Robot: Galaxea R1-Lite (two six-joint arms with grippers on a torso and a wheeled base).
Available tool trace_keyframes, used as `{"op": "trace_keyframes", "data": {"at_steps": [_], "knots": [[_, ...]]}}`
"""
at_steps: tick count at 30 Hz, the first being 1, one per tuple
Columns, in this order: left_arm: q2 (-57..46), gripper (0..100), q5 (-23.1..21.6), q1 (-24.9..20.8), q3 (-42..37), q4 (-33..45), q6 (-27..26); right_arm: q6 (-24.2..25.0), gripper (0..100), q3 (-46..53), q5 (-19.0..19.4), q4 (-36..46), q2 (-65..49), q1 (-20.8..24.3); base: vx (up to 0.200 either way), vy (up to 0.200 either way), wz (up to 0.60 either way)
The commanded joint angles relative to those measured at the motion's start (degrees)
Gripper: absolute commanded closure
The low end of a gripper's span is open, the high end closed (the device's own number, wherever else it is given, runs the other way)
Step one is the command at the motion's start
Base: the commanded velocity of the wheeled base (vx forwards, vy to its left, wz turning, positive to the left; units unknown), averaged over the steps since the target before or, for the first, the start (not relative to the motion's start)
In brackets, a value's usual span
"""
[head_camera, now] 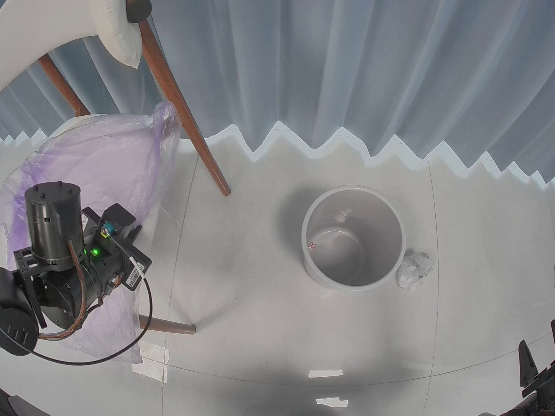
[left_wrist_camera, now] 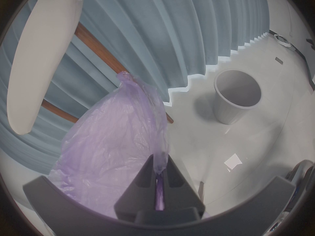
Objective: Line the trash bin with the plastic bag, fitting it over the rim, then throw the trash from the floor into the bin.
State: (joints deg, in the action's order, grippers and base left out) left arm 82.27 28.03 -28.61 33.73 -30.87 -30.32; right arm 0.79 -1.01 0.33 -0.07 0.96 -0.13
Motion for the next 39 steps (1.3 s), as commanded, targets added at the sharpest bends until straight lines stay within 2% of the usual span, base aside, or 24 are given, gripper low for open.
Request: {"op": "trace_keyframes", "data": {"at_steps": [1, 5, 9, 13, 16, 20, 22, 23, 24, 25, 30, 34, 39], "knots": [[-4.23, 100, -0.78, -0.13, -0.51, 0.28, 1.23, 0.00, 0, 1.01, 0.02, -0.01, -0.96, 0.05, 0.000, 0.000, 0.00], [-7.92, 100, -4.91, -0.74, -0.51, 2.04, 6.32, 0.00, 0, 1.01, 0.02, -0.01, -0.96, 0.05, 0.000, 0.000, 0.00], [-10.20, 100, -9.04, -4.44, 1.78, 6.35, 16.34, 0.00, 0, 1.01, 0.02, -0.01, -0.96, 0.05, 0.000, 0.000, 0.00], [-11.43, 100, -17.48, -7.42, 4.06, 10.39, 24.43, 0.00, 0, 1.01, 0.02, -0.01, -0.96, -0.04, 0.000, 0.000, 0.00], [-11.61, 100, -22.23, -7.34, 4.41, 10.12, 26.19, 0.00, 0, 1.01, 0.02, -0.01, -0.96, -0.04, 0.000, 0.000, 0.00], [-11.26, 100, -32.77, -5.31, 7.75, 10.12, 30.41, 0.00, 0, 1.01, 0.02, -0.01, -0.96, -0.04, 0.000, 0.000, 0.00], [-11.08, 100, -35.67, -3.56, 8.54, 10.12, 30.93, 0.00, 0, 1.01, 0.02, -0.01, -0.96, -0.04, 0.000, 0.000, 0.00], [-11.08, 100, -35.67, -3.56, 8.54, 10.12, 30.93, 0.00, 0, 1.01, 0.02, -0.01, -0.96, -0.04, 0.000, 0.000, 0.00], [-10.29, 100, -38.57, -1.45, 9.95, 9.68, 30.93, 0.00, 0, 1.01, -0.07, -0.01, -0.96, -0.04, 0.000, 0.000, 0.00], [-9.76, 100, -39.72, -1.27, 10.83, 9.25, 31.11, 0.00, 0, 1.01, -0.07, -0.01, -0.96, -0.04, 0.000, 0.000, 0.00], [-5.81, 100, -41.47, -1.71, 15.84, 6.87, 33.57, 0.09, 0, 1.01, -0.24, -0.01, -0.96, -0.04, 0.000, 0.000, 0.00], [2.01, 100, -41.56, -2.68, 23.84, 0.72, 36.29, 0.17, 0, 1.01, -0.24, -0.01, -0.96, -0.04, 0.000, 0.000, 0.00], [7.73, 100, -41.65, -7.07, 26.83, -6.66, 39.46, 0.17, 0, 1.01, -0.24, -0.01, -0.96, -0.04, 0.000, 0.000, 0.00]]}}
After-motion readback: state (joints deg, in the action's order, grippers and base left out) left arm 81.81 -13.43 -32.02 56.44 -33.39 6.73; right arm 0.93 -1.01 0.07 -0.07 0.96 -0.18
